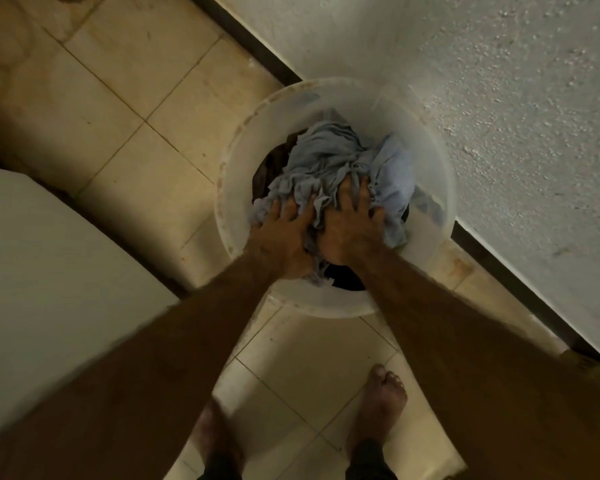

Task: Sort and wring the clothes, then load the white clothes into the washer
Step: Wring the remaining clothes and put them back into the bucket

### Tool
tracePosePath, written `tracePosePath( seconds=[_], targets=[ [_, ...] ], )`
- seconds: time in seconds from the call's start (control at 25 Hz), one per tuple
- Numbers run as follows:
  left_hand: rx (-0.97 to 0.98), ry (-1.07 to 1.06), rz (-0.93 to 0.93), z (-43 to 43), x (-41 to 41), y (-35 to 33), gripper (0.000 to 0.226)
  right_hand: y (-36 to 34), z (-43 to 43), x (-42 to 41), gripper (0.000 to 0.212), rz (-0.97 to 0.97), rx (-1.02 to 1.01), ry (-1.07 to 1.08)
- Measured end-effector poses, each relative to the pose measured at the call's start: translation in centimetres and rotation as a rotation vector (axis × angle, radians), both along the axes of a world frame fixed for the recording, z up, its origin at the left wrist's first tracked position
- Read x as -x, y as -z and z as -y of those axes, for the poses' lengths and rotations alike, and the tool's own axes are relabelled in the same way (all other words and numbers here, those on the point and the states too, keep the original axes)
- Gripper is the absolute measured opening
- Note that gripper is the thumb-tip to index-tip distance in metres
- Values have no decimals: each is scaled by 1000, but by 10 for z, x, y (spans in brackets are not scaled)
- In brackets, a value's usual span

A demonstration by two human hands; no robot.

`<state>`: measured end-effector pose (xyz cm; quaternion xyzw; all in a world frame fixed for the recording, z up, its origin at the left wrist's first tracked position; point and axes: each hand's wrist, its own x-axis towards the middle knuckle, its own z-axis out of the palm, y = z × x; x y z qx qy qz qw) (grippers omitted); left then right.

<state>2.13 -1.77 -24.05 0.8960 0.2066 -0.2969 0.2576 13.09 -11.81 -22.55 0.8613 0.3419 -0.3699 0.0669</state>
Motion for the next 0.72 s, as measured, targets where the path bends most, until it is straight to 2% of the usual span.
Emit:
tracePosePath(
  seconds=[0.12,0.32,0.44,0.56,0.72],
  targets=[
    [50,12,-98,-8,-8,24,128,22,2,1,85,-28,5,-38],
    [97,-56,-194,-14,-21,44,113,44,-9,2,88,6,-8,-77],
    [88,-51,-218,-18,-25,57,112,61,-12,3,87,45,-15,-87],
    [76,-39,-215,-14,-23,53,112,63,-12,5,88,51,-14,-92],
    [20,-45,-72,-5,-6,10,100,43,2,-4,91,-27,-23,-76]
  ],
)
